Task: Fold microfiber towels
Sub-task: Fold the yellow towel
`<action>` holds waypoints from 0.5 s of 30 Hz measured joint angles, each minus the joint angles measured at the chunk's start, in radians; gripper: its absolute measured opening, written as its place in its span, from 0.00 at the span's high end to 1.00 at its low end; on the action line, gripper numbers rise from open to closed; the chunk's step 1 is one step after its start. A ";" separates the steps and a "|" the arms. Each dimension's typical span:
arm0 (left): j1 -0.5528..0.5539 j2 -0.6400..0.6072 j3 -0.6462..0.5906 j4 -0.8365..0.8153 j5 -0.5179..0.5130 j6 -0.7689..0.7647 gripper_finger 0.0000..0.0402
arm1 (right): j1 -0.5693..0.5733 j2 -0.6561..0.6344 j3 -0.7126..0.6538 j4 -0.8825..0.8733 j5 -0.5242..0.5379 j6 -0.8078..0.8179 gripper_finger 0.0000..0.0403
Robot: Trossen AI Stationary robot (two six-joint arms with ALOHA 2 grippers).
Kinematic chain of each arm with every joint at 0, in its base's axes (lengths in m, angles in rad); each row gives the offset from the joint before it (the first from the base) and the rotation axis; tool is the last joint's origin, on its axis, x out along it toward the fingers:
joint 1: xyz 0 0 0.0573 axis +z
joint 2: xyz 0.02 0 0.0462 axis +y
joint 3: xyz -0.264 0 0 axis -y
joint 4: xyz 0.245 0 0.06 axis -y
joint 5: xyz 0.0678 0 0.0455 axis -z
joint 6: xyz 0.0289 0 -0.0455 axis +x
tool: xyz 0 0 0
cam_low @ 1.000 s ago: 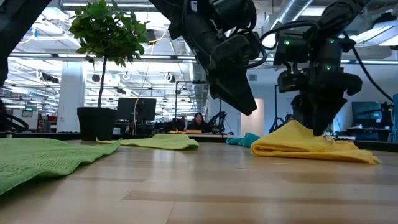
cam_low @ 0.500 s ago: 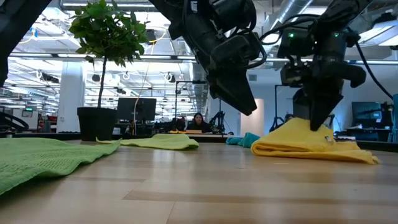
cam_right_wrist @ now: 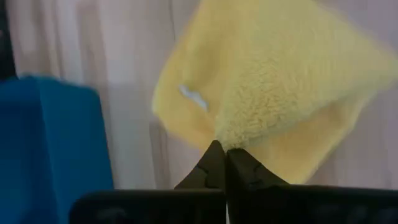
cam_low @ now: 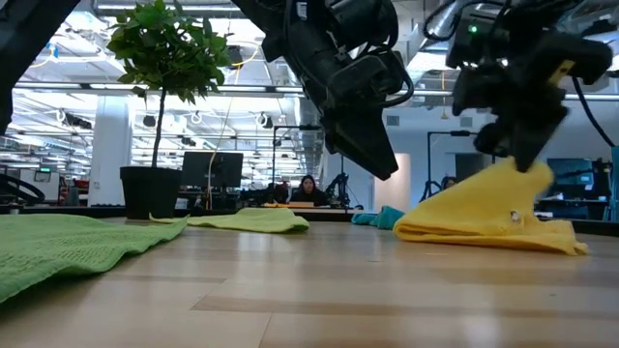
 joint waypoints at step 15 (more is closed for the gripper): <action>0.000 0.000 0.000 0.001 0.000 0.002 0.57 | 0.024 0.008 0.000 -0.090 0.022 0.118 0.96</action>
